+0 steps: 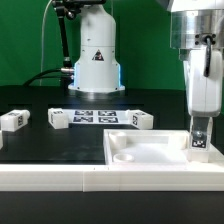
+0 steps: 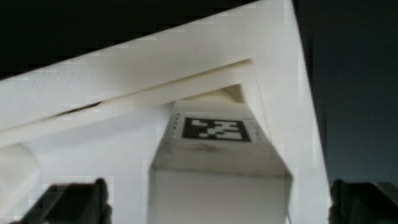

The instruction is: Assemble one leg

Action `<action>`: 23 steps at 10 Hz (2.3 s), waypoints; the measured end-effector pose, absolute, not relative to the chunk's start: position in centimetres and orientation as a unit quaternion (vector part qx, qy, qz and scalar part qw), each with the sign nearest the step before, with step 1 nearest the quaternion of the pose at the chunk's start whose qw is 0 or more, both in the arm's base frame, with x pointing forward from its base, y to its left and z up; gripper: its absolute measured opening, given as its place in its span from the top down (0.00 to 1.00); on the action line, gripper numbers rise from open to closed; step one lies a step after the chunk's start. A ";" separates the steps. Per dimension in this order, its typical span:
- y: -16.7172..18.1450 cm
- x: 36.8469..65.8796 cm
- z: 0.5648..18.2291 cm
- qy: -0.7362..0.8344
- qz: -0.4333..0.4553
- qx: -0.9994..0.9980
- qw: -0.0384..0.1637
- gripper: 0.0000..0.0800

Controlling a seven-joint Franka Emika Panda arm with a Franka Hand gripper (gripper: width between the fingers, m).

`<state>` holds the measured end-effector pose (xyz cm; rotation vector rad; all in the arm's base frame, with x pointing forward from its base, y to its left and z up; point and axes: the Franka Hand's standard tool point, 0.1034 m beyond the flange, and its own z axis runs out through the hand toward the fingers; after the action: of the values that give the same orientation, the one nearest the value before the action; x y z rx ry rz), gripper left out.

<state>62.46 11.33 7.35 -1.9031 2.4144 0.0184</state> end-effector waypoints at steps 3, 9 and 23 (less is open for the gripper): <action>11.2 62.5 7.3 0.675 0.000 -0.737 0.034 0.19; 11.5 62.4 7.3 0.471 -0.008 -0.881 0.032 0.19; 11.6 62.5 7.3 0.220 -0.019 -0.975 0.030 0.64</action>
Offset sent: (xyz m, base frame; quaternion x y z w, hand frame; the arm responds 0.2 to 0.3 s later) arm 0.0018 0.0053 -0.0007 -0.0035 -0.0285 -0.2420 0.9699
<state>62.53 11.61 7.34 -3.0053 0.6788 -0.0584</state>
